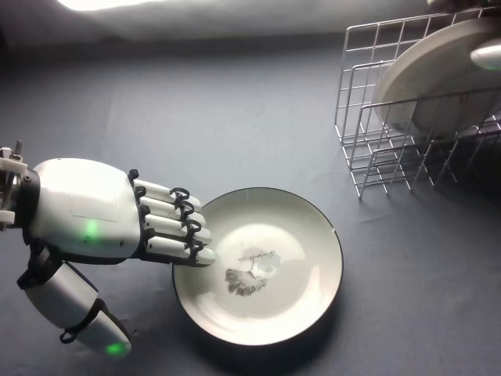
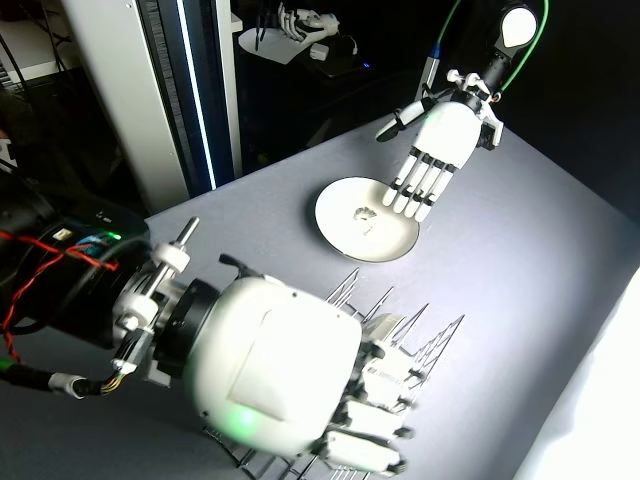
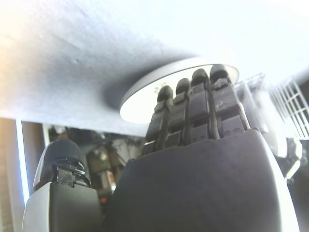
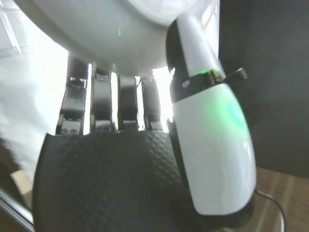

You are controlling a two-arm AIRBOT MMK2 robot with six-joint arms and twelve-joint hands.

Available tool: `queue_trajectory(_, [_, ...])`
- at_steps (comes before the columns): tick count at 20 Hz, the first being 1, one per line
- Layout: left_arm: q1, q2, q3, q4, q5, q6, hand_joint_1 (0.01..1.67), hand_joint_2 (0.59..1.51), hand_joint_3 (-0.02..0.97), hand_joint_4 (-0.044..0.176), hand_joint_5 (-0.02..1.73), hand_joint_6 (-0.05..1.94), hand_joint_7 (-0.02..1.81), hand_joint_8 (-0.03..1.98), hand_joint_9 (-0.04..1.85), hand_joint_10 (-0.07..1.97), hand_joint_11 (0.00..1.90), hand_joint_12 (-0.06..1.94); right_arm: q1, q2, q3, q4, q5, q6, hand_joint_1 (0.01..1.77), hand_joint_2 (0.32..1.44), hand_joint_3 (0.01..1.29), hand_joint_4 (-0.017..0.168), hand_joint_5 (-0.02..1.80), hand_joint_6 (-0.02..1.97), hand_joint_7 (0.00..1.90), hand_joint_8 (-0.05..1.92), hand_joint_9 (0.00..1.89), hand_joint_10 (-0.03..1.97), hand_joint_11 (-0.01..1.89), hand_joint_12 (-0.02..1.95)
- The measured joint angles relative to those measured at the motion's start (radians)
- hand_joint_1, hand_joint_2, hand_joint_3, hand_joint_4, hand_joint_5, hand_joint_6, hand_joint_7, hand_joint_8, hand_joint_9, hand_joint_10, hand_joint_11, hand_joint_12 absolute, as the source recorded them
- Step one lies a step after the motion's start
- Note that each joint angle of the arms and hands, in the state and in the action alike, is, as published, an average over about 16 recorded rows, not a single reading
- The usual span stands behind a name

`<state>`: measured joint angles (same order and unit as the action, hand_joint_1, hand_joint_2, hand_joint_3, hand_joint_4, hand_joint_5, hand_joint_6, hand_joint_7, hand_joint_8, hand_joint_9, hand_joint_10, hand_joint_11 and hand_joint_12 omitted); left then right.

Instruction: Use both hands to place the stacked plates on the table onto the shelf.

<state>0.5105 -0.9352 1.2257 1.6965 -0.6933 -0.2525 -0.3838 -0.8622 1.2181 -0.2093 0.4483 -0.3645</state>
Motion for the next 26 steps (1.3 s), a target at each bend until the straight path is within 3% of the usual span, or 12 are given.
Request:
queue_trajectory(6, [0.047, -0.004, -0.001, -0.022, 0.030, 0.001, 0.02, 1.072, 0.009, -0.001, 0.01, 0.00, 0.02, 0.01, 0.01, 0.00, 0.02, -0.02, 0.038, 0.001, -0.041, -0.208, 0.075, 0.000, 1.09, 1.12, 0.01, -0.001, 0.40, 0.22, 0.45, 0.13, 0.19, 0.65, 0.01, 1.33])
queue_trajectory(17, [0.142, -0.010, -0.001, -0.076, 0.073, 0.005, 0.01, 1.069, 0.010, -0.010, -0.01, -0.03, 0.00, -0.01, -0.02, -0.03, 0.02, -0.02, 0.008, 0.008, -0.148, -0.638, 0.252, 0.001, 0.92, 0.98, 0.01, 0.003, 0.11, 0.06, 0.12, 0.03, 0.04, 0.15, 0.01, 0.35])
queue_trajectory(22, [0.155, -0.010, 0.000, -0.086, 0.076, 0.006, 0.01, 1.064, 0.009, -0.012, -0.01, -0.04, -0.01, -0.01, -0.03, -0.04, 0.02, 0.00, -0.025, 0.009, -0.210, -0.710, 0.250, 0.002, 1.00, 0.92, 0.01, 0.004, 0.02, 0.03, 0.02, 0.03, 0.01, 0.00, 0.01, 0.03])
queue_trajectory(26, [0.155, -0.010, 0.001, -0.085, 0.076, 0.006, 0.01, 1.059, 0.009, -0.012, -0.01, -0.04, -0.01, -0.02, -0.03, -0.05, 0.02, 0.01, -0.051, 0.001, -0.250, -0.723, 0.213, 0.003, 1.15, 0.91, 0.01, 0.003, 0.01, 0.03, 0.01, 0.03, 0.01, -0.01, 0.01, 0.01])
